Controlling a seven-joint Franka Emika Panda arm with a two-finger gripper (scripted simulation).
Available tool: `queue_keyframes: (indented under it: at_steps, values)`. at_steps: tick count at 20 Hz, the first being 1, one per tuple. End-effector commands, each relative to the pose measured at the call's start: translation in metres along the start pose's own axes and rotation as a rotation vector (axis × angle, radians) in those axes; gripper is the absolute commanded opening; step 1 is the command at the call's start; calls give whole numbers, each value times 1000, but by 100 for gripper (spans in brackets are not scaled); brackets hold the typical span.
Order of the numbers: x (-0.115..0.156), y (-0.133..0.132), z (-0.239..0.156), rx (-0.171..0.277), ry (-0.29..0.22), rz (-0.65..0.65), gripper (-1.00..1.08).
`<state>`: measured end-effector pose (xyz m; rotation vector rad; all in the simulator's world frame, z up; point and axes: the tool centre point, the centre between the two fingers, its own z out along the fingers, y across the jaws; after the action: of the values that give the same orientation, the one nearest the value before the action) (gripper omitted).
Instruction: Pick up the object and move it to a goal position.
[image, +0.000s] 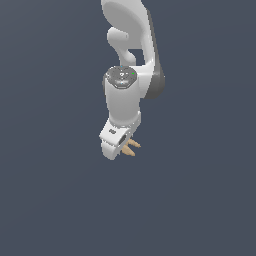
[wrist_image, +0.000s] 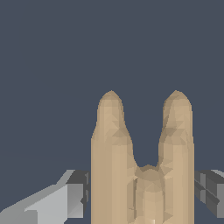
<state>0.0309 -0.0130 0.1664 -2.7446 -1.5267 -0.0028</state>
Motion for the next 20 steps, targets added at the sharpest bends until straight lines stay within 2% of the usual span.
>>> queue_keyframes:
  at_steps: [1, 10, 20]
  values:
    - [9, 7, -23, 1, 0, 0, -100]
    - [38, 32, -89, 1, 0, 0, -100]
    - [60, 51, -138, 0, -2, 1, -100]
